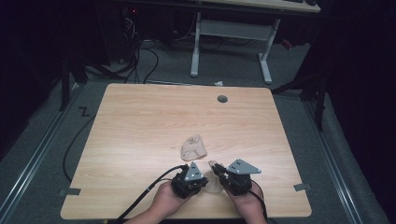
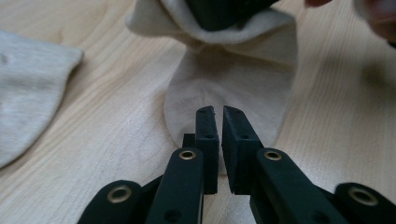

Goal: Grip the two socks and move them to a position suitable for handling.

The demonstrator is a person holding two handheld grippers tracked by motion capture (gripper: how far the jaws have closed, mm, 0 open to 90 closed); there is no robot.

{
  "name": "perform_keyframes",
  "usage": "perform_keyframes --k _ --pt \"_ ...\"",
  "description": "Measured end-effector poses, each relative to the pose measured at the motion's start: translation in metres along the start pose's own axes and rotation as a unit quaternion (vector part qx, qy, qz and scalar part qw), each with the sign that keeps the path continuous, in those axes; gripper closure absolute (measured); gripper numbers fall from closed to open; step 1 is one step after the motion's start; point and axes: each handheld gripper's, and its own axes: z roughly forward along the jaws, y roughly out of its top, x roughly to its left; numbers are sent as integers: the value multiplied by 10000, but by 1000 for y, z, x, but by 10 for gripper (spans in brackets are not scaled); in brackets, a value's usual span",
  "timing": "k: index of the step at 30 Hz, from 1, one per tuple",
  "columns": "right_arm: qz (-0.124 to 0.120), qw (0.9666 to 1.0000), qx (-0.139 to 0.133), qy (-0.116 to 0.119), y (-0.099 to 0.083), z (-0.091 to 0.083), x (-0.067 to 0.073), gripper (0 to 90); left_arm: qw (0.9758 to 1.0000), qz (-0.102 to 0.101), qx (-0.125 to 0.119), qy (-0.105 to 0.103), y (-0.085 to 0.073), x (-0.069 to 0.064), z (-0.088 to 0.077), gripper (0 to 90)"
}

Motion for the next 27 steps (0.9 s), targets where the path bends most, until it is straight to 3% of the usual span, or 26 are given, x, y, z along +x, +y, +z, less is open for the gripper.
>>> perform_keyframes --k 4,11,16,24,27 --pt "46 10000 29 -19 -4 -2 -3 820 9998 -23 188 45 -3 3 4 857" --pt "51 10000 61 53 -5 -1 -2 818 9997 -110 168 121 -11 9 -5 853" --pt "-120 9996 104 226 2 11 5 816 9986 -329 207 347 -25 23 -24 853" --pt "-415 9975 209 534 12 33 20 810 9933 -835 304 746 -54 45 -64 849" --pt "-488 9968 232 596 14 37 23 806 9921 -891 322 817 -58 47 -69 849"
